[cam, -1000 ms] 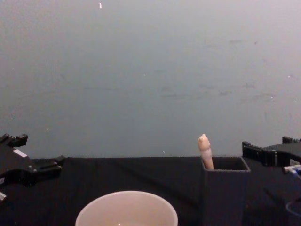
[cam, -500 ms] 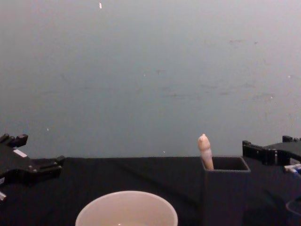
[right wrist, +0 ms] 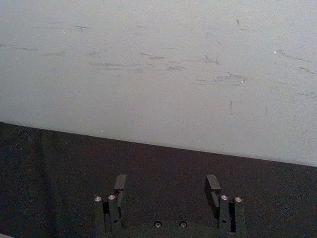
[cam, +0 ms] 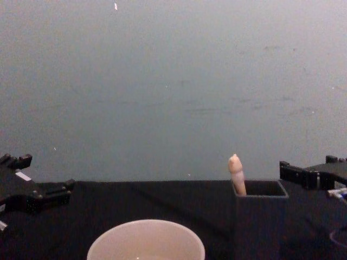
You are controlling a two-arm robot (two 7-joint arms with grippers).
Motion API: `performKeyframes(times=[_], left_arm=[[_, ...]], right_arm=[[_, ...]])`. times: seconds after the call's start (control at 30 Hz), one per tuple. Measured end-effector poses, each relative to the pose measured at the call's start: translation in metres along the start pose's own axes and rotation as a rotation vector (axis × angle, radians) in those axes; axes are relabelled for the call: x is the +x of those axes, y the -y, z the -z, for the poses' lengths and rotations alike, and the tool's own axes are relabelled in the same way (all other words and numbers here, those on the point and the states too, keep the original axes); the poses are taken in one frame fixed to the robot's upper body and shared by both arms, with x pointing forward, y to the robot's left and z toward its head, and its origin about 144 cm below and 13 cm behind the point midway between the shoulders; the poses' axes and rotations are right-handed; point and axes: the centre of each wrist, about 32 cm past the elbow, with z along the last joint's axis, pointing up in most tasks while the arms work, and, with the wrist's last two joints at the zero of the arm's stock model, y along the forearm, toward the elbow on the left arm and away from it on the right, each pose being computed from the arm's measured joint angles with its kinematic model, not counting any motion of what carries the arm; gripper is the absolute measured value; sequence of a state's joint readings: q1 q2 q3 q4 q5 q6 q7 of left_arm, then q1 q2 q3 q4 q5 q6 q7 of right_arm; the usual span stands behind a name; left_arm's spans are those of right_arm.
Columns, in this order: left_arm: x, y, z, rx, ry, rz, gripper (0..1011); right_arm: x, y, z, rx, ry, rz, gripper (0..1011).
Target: Pick up the stirring spoon with one hand, stir inside the cup, then place it back in its original position.
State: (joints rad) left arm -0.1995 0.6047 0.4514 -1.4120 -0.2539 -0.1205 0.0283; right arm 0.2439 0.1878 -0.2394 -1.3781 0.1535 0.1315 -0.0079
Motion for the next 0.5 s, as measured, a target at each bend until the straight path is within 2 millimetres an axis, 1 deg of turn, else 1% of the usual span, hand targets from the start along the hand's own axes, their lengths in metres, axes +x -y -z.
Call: performKeyframes(times=[0.5], left_arm=[[0.0,0.0,0.0,0.0,0.0,0.0,1001]], right_arm=[[0.0,0.0,-0.0001,0.0,-0.001,0.0,1000]])
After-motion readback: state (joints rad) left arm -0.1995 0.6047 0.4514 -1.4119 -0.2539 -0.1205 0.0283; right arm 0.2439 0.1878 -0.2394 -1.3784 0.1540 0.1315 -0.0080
